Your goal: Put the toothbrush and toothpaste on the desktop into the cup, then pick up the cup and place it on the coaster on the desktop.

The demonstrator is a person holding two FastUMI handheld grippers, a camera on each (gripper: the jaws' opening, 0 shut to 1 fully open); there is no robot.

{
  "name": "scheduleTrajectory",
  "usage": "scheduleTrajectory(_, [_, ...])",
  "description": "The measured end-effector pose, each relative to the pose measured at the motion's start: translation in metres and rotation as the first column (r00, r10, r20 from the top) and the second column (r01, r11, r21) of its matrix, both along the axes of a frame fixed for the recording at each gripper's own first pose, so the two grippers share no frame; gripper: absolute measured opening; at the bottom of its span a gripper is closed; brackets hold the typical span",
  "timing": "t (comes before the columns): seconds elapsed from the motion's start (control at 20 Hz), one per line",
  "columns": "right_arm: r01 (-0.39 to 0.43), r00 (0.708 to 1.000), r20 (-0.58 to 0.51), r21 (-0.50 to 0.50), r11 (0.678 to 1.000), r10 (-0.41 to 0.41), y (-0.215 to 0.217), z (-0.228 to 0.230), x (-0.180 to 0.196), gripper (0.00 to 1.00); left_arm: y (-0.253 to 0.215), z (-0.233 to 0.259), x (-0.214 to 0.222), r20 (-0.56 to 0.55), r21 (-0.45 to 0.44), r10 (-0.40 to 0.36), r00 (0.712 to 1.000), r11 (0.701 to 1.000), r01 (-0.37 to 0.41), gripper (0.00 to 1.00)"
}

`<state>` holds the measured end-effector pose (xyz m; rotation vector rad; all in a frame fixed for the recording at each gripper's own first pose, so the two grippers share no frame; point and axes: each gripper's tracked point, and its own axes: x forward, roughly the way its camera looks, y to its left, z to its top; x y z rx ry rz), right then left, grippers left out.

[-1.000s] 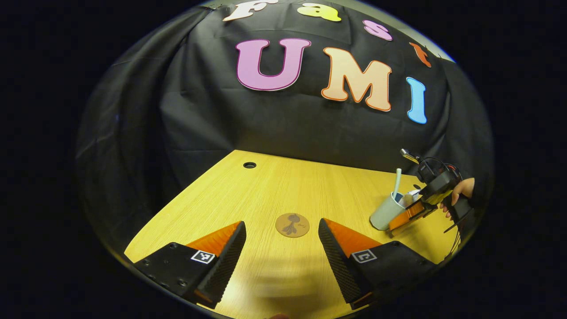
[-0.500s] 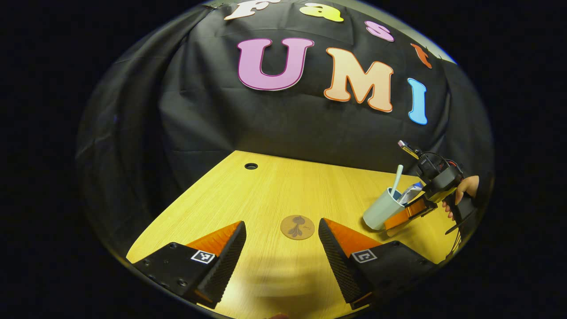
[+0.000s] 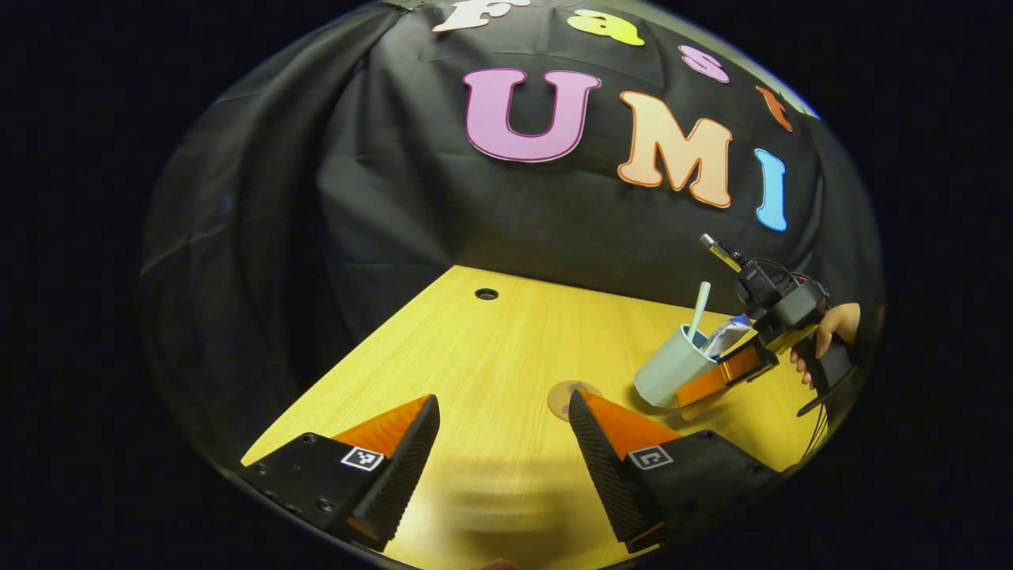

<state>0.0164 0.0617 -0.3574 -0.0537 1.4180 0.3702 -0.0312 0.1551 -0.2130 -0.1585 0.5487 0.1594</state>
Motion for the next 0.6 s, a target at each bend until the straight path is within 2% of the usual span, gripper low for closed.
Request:
scheduleTrajectory(0.25, [-0.077,0.997,-0.006,0.001,0.997,0.077,0.012,-0.005,0.003,0.24,0.022,-0.005,-0.008,-0.011,-0.004,0.038,0.999,0.999,-0.038,0.95])
scheduleTrajectory(0.6, [-0.149,0.988,-0.041,-0.045,0.988,0.147,0.007,-0.007,0.000,0.24,0.045,-0.011,-0.013,-0.018,-0.017,0.066,0.998,0.998,-0.067,0.95])
